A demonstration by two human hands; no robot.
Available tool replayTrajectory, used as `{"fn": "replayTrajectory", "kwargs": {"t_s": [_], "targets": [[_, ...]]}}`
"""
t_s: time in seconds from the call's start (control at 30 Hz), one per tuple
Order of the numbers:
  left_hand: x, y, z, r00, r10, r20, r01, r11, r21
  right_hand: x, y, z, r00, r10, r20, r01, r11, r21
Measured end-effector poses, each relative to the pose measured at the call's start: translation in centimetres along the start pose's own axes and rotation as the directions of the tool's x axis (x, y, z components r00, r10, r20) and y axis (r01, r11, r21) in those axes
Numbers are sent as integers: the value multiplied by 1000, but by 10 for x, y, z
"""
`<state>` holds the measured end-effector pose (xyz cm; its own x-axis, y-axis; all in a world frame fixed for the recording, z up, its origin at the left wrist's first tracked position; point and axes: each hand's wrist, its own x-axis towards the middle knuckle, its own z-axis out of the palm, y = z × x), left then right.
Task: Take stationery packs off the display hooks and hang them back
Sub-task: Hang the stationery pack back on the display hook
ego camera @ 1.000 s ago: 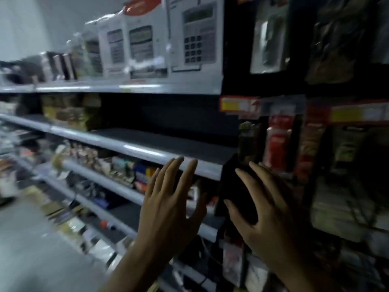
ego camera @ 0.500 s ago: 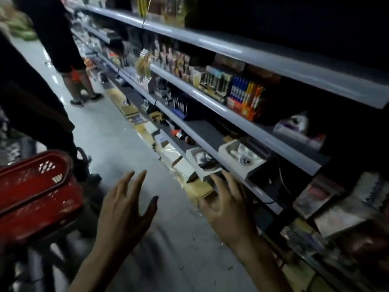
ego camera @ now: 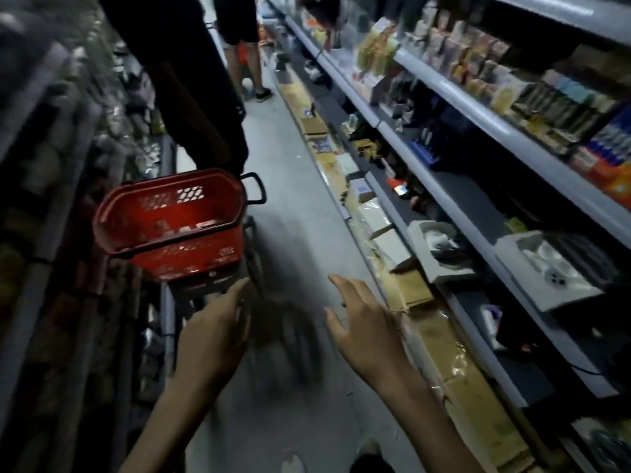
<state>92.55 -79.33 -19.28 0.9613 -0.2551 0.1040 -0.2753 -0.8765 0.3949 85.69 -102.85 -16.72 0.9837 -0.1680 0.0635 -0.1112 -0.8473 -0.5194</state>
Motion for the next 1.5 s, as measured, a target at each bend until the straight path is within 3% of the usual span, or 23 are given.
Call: {"fn": "replayTrajectory", "kwargs": {"t_s": [0.27, 0.47, 0.6, 0.77, 0.97, 1.13, 1.5], "targets": [[35, -63, -3, 980, -174, -101, 181, 981, 69, 91, -40, 62, 991, -97, 92, 104, 992, -68], [89, -115, 2, 947, -260, -187, 287, 948, 136, 185, -60, 110, 963, -238, 124, 239, 971, 8], [123, -138, 5, 918, -333, -213, 368, 917, 152, 244, -49, 136, 920, -274, 280, 271, 961, 52], [155, -167, 15, 880, -455, -139, 469, 878, 96, 310, -41, 161, 827, -356, 434, 385, 922, 23], [205, -212, 19, 849, -524, -69, 528, 846, 72, 380, -60, 186, 789, -395, 470, 444, 896, 7], [256, -270, 32, 862, -507, 8, 503, 858, 105, 431, -86, 229, 767, -390, 509, 462, 887, -16], [362, -390, 65, 880, -412, 237, 367, 906, 212, 530, -126, 311, 744, -143, 653, 337, 924, -182]]}}
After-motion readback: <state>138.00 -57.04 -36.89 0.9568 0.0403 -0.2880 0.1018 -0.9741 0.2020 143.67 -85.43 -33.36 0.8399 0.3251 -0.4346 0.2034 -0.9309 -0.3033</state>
